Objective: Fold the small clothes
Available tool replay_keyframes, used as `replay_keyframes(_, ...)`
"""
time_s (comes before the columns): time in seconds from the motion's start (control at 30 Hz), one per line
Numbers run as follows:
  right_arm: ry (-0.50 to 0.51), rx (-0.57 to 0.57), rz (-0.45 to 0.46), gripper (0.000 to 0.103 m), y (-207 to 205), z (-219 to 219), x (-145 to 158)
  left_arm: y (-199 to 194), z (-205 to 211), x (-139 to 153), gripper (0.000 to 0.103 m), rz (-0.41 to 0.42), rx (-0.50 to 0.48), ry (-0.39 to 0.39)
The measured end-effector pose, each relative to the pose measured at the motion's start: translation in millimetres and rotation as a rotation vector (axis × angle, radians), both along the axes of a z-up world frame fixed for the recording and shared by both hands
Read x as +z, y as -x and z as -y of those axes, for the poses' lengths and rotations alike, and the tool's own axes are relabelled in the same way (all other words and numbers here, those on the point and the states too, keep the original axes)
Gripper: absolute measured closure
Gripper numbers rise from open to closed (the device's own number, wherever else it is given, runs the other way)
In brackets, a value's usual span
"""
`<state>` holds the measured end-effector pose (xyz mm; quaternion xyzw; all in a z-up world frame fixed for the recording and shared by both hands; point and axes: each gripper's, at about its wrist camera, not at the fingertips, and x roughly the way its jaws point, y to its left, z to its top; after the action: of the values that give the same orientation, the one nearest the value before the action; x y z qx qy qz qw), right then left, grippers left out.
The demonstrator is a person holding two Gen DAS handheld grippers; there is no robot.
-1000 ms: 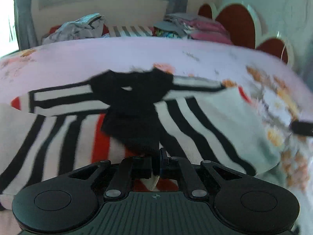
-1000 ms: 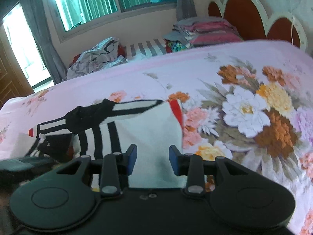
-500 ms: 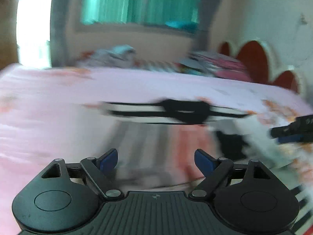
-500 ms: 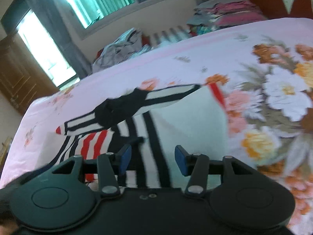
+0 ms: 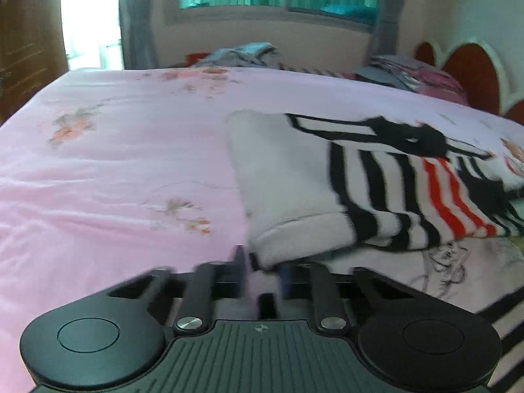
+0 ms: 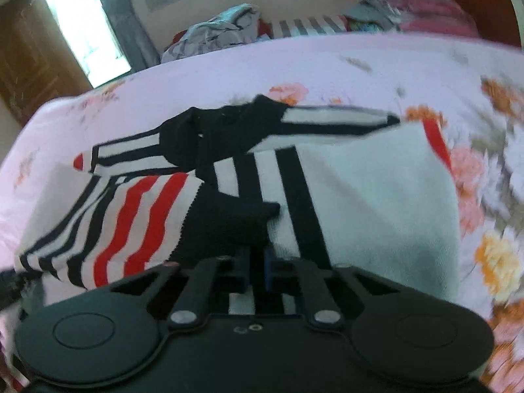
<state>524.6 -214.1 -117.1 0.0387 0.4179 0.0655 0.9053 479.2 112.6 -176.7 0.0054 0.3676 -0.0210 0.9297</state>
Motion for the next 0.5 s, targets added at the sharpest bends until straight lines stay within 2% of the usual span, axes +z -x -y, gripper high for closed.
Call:
replay_keyframes(0.03, 0.024, 0.011, 0.061, 0.099, 6, -2, 13, 2, 2, -2, 0.087, 0.001, -0.01, -0.02)
replay_keyframes(0.1, 0.067, 0.011, 0.182, 0.099, 22, -3, 43, 2, 0, -2, 0.087, -0.005, -0.008, -0.006)
replay_keyframes(0.17, 0.126, -0.002, 0.237, 0.099, 32, 1, 55, 2, -2, -3, 0.087, -0.01, -0.005, 0.007)
replay_keyframes(0.2, 0.144, 0.003, 0.2, 0.099, 27, 4, 47, 2, 0, -3, 0.087, -0.01, -0.011, -0.007)
replay_keyframes(0.23, 0.163, 0.002, 0.125, 0.099, 20, 8, 32, 2, 2, -3, 0.087, -0.01, -0.014, -0.016)
replay_keyframes(0.3, 0.151, -0.009, 0.042, 0.099, 16, 18, 9, 2, 2, -2, 0.088, -0.017, -0.015, -0.016)
replay_keyframes(0.5, 0.142, -0.033, 0.045, 0.099, 30, 18, 0, -1, -1, 0, 0.088, -0.038, -0.019, -0.006)
